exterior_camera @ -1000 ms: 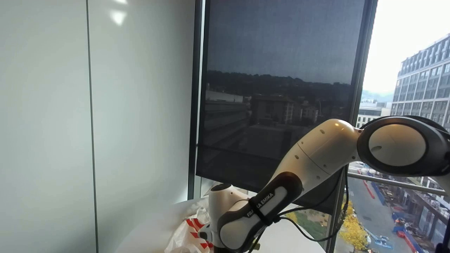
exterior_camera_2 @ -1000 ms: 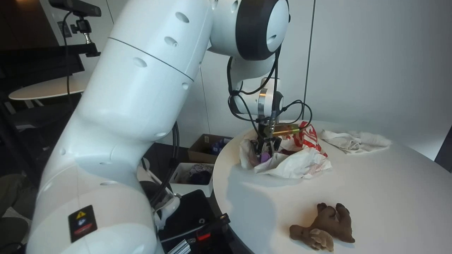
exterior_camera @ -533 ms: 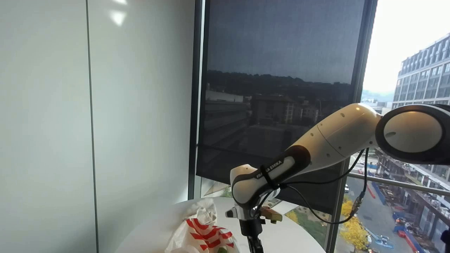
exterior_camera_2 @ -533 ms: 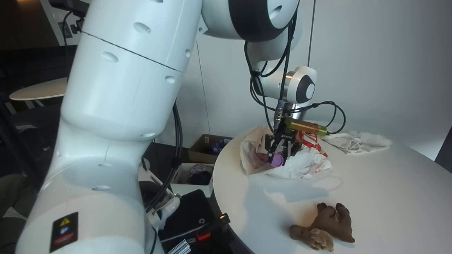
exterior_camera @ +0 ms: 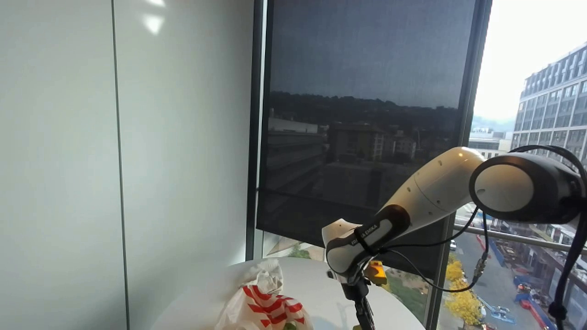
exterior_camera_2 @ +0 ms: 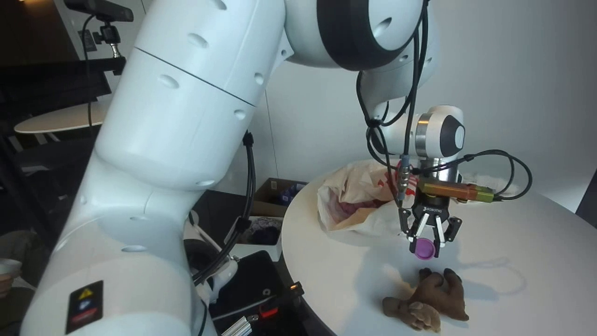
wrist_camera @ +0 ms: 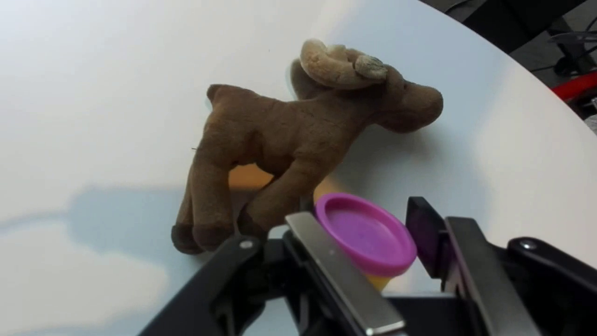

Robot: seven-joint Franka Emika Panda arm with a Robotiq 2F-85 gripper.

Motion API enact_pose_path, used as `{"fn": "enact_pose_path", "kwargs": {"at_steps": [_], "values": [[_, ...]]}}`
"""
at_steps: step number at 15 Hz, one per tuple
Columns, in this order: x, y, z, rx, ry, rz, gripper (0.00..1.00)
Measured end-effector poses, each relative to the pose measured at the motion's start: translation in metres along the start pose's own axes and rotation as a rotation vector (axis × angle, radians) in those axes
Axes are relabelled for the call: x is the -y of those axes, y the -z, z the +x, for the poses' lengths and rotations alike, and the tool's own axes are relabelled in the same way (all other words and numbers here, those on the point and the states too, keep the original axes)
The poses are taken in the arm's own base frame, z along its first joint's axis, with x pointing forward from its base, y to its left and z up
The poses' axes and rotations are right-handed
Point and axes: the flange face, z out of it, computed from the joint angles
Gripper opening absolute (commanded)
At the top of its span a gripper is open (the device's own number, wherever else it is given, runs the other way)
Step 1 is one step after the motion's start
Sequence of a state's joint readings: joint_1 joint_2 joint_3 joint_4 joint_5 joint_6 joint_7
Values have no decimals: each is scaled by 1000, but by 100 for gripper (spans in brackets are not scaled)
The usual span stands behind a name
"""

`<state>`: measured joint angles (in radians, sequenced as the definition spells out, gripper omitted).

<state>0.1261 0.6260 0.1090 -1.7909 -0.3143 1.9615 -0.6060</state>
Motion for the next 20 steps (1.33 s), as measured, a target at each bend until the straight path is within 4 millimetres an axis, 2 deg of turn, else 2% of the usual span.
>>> {"fn": "enact_pose_path", "kwargs": {"at_steps": [2,4,8,12,13,14,17,20], "values": [[-12,-16,5,79,-24,-63,27],[-15,-26,17,149,-27,-128,27],[-18,-30,48,179,-28,-211,27],[-31,-34,62,185,-42,-252,27],[-34,-36,64,186,-48,-258,77],[-38,-37,66,185,-53,-262,78],[-44,-37,70,177,-71,-269,98],[-42,-24,75,155,-90,-291,100]]}}
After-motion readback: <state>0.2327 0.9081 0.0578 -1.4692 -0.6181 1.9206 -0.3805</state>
